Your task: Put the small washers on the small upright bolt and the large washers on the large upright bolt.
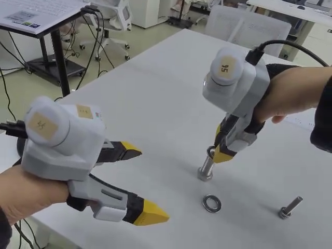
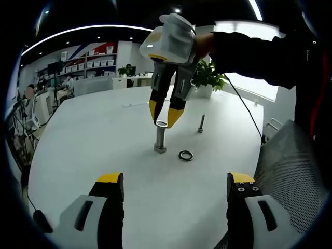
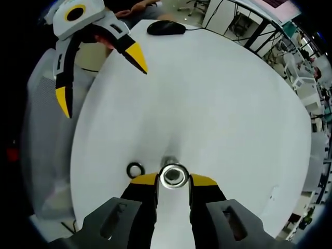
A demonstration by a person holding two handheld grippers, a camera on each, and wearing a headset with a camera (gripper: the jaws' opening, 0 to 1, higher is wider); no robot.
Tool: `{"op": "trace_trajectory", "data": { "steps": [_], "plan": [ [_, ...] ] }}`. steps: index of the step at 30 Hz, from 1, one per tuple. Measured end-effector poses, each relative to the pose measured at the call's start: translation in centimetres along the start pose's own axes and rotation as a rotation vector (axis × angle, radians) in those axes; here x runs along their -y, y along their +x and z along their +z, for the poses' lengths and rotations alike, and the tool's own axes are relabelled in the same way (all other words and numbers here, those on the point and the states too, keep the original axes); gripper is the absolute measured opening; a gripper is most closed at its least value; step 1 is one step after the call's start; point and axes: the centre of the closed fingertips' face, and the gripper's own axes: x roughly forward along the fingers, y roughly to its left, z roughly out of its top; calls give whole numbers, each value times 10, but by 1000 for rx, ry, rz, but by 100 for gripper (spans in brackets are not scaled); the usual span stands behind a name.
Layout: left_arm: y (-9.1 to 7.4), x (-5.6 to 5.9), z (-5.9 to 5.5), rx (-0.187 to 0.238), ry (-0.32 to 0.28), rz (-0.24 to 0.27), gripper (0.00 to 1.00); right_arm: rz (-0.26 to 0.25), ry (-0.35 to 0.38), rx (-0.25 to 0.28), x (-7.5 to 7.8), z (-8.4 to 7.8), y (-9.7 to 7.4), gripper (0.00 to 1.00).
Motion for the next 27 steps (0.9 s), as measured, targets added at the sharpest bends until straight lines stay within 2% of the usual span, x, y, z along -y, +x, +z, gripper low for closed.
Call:
{"op": "trace_trajectory", "data": {
  "steps": [21,27],
  "plan": [
    [0,-1,-4,-4,-9,-2,81,31,-5,-28,-3,3,20,23],
    [1,0,-5,-7,-9,-2,81,37,-4,-41,-3,0,32,23]
  ]
}}
